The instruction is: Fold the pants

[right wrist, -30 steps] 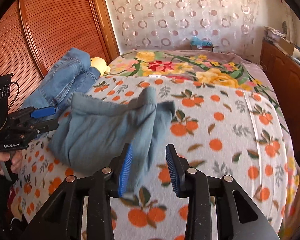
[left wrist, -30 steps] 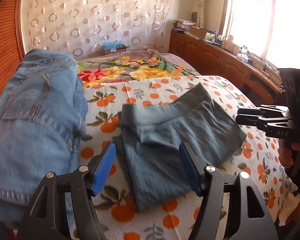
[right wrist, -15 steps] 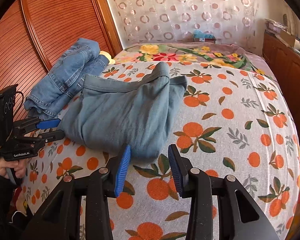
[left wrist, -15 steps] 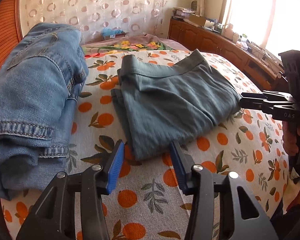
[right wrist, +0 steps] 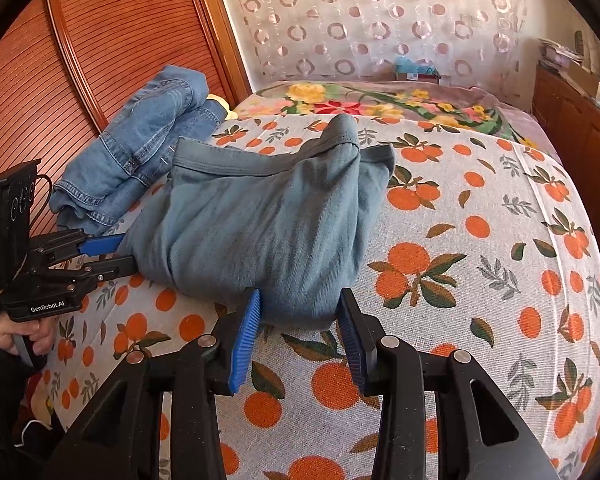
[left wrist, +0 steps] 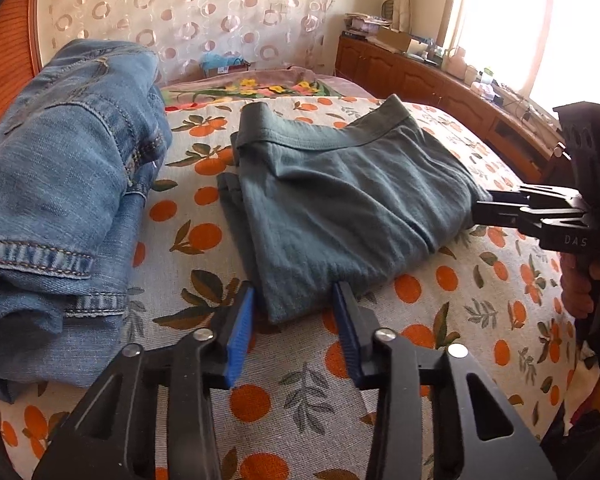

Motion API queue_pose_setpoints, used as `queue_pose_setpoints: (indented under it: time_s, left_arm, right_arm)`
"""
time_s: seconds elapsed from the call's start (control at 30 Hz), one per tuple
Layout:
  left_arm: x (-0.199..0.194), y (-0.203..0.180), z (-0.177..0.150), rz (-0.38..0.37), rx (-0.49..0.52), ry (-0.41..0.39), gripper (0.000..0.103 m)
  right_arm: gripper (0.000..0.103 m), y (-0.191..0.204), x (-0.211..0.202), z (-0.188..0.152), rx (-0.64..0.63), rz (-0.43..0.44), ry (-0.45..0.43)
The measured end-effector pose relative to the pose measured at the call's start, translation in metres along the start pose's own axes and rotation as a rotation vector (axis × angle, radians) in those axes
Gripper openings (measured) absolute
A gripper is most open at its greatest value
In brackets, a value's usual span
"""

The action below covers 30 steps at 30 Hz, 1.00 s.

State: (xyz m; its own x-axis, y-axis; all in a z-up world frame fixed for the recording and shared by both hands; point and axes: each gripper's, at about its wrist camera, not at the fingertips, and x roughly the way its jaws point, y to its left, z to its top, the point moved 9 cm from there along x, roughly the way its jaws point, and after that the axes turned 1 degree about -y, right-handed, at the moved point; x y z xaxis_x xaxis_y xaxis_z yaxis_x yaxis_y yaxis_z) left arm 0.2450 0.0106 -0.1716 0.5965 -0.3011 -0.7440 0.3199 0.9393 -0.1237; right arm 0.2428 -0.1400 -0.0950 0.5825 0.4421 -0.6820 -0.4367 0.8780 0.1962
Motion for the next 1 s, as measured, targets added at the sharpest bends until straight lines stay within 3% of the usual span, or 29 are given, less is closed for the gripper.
queue_pose_setpoints:
  time_s: [0.07, 0.1, 0.2, 0.37, 0.67, 1.0]
  left_arm:
    - [0.001, -0.001, 0.001, -0.003, 0.003, -0.002, 0.032]
    - [0.001, -0.003, 0.001, -0.005, 0.007, -0.004, 0.03]
    - [0.0, -0.006, 0.001, -0.009, 0.018, -0.006, 0.021]
    - [-0.004, -0.003, 0.001, -0.009, 0.02, -0.014, 0.008]
    - [-0.017, 0.004, -0.004, 0.0, 0.015, -0.038, 0.006]
    - [-0.036, -0.001, -0.017, -0.018, 0.029, -0.027, 0.006]
  right_arm:
    - [0.04, 0.0, 0.0, 0.0, 0.003, 0.0, -0.005]
    - [0.031, 0.0, -0.001, -0.001, 0.005, 0.004, -0.009]
    - [0.02, -0.001, -0.002, -0.002, 0.006, 0.014, -0.014]
    - [0.014, -0.005, -0.009, 0.001, 0.004, 0.019, -0.041]
    - [0.012, -0.011, -0.026, 0.001, 0.002, 0.013, -0.069]
    - [0.012, -0.005, -0.041, -0.014, 0.005, 0.031, -0.04]
